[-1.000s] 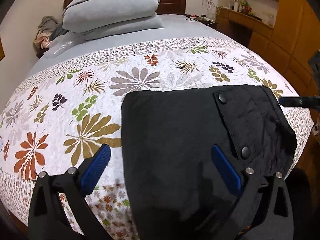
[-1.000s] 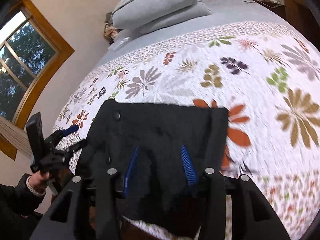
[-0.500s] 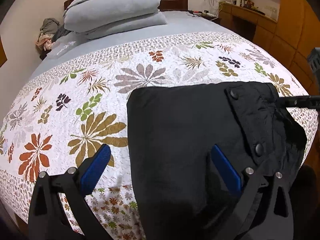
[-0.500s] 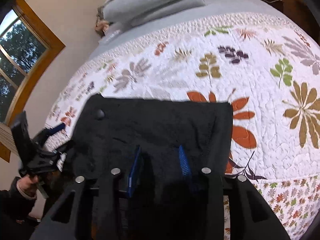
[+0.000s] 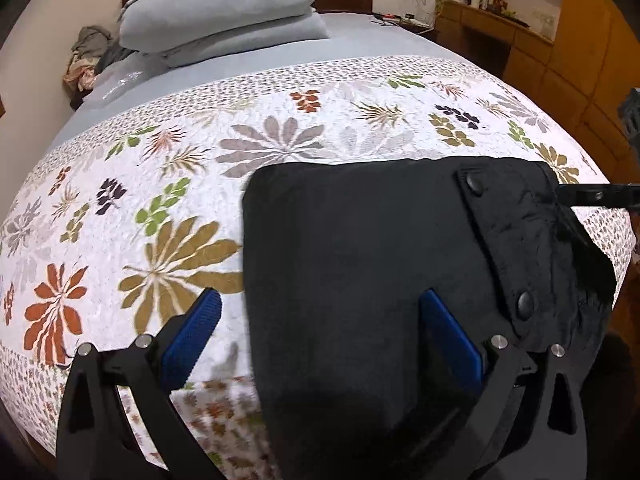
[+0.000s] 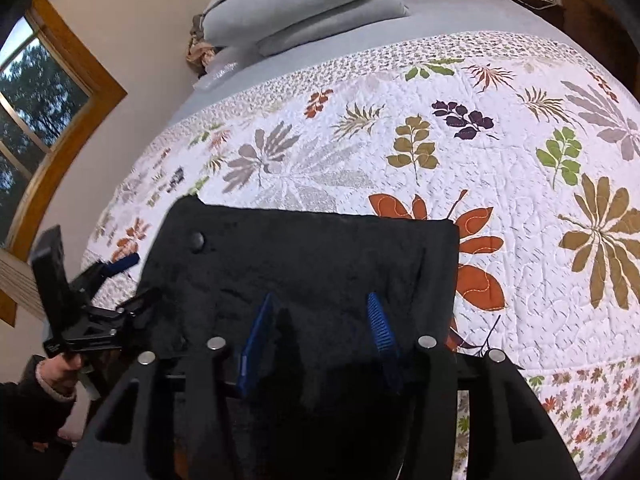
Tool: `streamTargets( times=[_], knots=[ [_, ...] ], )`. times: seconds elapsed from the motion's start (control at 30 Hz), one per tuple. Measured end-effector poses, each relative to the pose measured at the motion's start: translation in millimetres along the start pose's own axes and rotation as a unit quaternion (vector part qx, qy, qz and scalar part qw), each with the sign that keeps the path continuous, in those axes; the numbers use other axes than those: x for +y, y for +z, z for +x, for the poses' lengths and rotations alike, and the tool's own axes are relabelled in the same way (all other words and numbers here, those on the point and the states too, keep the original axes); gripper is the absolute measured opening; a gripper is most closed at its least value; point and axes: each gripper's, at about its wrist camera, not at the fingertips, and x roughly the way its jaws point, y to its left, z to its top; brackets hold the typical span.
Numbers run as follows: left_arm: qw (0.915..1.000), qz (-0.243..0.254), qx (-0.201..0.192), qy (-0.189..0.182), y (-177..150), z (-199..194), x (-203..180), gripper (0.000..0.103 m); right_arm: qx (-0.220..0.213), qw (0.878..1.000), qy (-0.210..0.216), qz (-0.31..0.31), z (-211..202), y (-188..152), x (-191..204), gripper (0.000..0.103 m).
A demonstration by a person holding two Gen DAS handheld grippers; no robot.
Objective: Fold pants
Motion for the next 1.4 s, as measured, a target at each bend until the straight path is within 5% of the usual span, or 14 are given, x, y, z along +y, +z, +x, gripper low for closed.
streamTargets(
  times=[0.1, 0.47, 0.6, 0.83, 1.07, 1.4],
  knots=[
    [0.9995, -0.017, 0.021, -0.014, -5, -1, 19, 0.1, 0.006, 0.999, 0.008, 0.031, -13, -5, -14, 0.086],
    [0.9902, -0.063, 0.083, -0.094, -17, 5, 57, 0.1, 0.052, 0.989, 0.067, 0.125, -6, -41, -61, 0.088],
    [0.9759, -0.092, 0.118, -0.159, -28, 11, 68, 0.1, 0.064, 0.984, 0.082, 0.141, 2, -51, -65, 0.088],
    [0.9621, -0.09, 0.142, -0.215, -29, 30, 74, 0.1, 0.083, 0.979, 0.1, 0.156, 18, -54, -69, 0.089],
    [0.9349, -0.108, 0.176, -0.288, -25, 52, 63, 0.1, 0.094, 0.978, 0.107, 0.151, 30, -50, -63, 0.091],
    [0.909, -0.134, 0.209, -0.335, -29, 72, 58, 0.1, 0.109, 0.979, 0.107, 0.134, 45, -48, -50, 0.093]
  ],
)
